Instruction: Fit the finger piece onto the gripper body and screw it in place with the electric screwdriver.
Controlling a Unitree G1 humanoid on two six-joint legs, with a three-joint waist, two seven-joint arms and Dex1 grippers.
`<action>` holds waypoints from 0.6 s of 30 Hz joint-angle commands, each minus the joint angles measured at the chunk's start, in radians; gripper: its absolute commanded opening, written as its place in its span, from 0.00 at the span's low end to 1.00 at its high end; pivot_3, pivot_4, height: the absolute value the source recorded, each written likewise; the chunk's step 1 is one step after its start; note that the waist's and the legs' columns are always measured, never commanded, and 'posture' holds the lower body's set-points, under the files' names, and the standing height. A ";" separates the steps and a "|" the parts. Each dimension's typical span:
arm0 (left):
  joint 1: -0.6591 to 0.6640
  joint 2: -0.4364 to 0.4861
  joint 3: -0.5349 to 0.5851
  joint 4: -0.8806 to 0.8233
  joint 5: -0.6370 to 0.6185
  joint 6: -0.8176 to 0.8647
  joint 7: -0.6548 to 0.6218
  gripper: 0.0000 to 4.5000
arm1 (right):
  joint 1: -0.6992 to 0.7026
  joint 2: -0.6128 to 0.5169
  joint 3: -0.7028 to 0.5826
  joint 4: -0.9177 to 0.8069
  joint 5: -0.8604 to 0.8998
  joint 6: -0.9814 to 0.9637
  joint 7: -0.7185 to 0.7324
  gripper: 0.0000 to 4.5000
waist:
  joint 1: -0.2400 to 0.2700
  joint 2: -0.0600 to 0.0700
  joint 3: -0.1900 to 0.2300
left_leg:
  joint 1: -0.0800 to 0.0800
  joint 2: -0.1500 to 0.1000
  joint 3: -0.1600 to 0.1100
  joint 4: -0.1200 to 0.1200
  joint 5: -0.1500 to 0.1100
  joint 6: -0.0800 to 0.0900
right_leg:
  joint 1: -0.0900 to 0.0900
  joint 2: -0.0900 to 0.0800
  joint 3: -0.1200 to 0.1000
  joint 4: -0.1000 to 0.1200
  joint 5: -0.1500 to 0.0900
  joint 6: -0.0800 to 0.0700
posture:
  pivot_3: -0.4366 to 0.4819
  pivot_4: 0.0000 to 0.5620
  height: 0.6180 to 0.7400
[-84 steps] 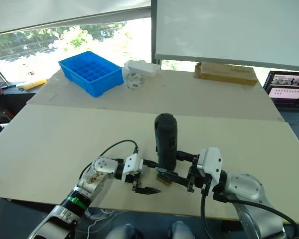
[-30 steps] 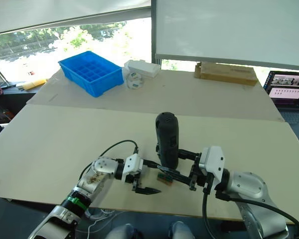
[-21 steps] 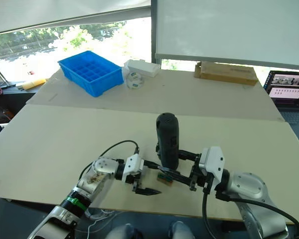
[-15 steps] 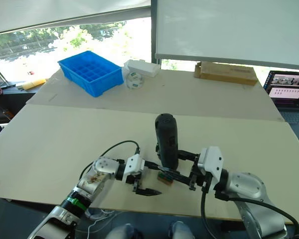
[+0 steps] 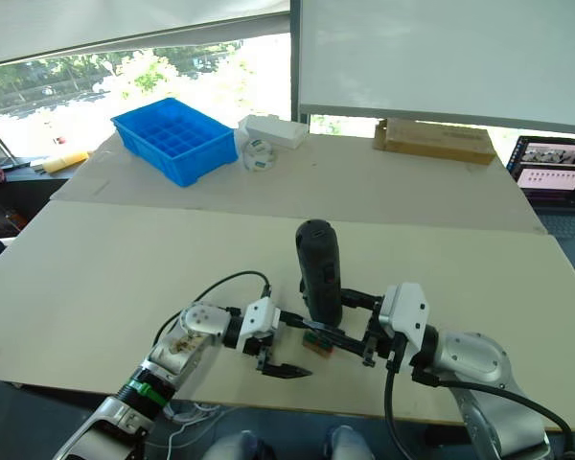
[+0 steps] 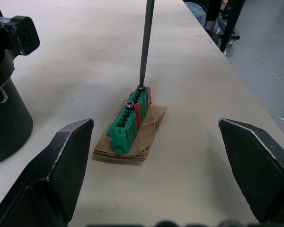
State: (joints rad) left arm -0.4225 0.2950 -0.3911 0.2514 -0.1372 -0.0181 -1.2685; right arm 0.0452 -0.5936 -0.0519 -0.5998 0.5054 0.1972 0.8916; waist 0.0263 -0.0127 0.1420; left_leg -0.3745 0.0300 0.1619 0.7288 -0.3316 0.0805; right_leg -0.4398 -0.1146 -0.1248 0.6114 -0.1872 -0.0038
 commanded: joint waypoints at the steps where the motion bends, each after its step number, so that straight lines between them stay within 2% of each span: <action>1: 0.020 -0.006 -0.025 0.014 0.009 -0.006 0.000 1.00 | -0.011 0.008 -0.014 -0.032 0.034 -0.024 -0.001 0.43 | 0.000 0.000 0.000 | 0.000 0.000 0.000 0.000 0.000 0.000 | 0.000 0.000 0.000 0.000 0.000 0.000 | 0.48 0.27 1.00; 18: 0.025 -0.006 -0.023 0.051 0.012 -0.044 0.000 1.00 | -0.009 0.018 -0.003 -0.024 0.030 -0.023 -0.005 0.43 | 0.001 0.000 0.000 | 0.000 0.000 0.000 0.000 0.000 0.000 | 0.000 0.000 0.000 0.000 0.000 0.000 | 0.48 0.27 1.00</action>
State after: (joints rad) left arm -0.4193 0.2946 -0.3898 0.2755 -0.1374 -0.0650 -1.2687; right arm 0.0452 -0.5788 -0.0450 -0.5983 0.5134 0.1973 0.8903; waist 0.0269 -0.0126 0.1419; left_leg -0.3744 0.0299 0.1619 0.7288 -0.3315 0.0805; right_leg -0.4396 -0.1146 -0.1248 0.6114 -0.1872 -0.0038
